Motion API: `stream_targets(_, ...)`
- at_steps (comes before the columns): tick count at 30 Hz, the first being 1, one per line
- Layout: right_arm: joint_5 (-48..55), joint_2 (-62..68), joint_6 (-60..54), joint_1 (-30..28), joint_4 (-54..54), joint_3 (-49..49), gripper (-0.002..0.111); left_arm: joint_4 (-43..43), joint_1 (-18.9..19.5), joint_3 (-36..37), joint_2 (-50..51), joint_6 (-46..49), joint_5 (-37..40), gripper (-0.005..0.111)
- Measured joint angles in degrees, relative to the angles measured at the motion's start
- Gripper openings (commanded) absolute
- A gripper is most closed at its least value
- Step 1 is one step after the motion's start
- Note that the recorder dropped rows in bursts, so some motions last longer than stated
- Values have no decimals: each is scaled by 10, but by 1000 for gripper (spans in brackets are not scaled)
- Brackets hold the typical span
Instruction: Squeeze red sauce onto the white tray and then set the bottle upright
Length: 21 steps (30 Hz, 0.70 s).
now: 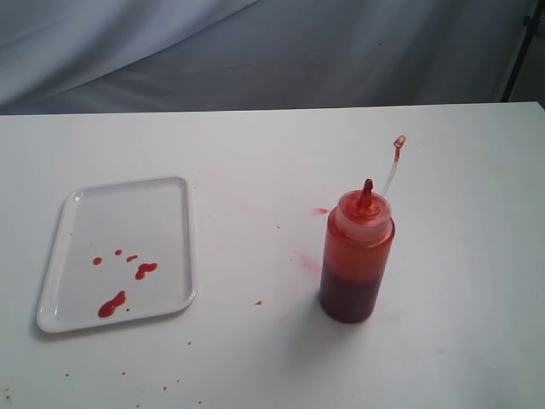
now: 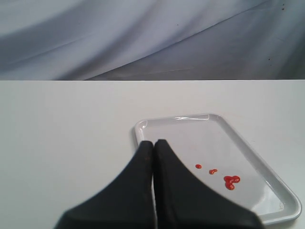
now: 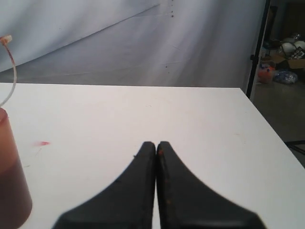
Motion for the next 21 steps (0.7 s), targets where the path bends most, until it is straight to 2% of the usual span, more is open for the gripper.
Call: stream_targets(21, 57, 0, 21, 0, -10, 0, 0, 0, 0, 0, 0, 0, 0, 0)
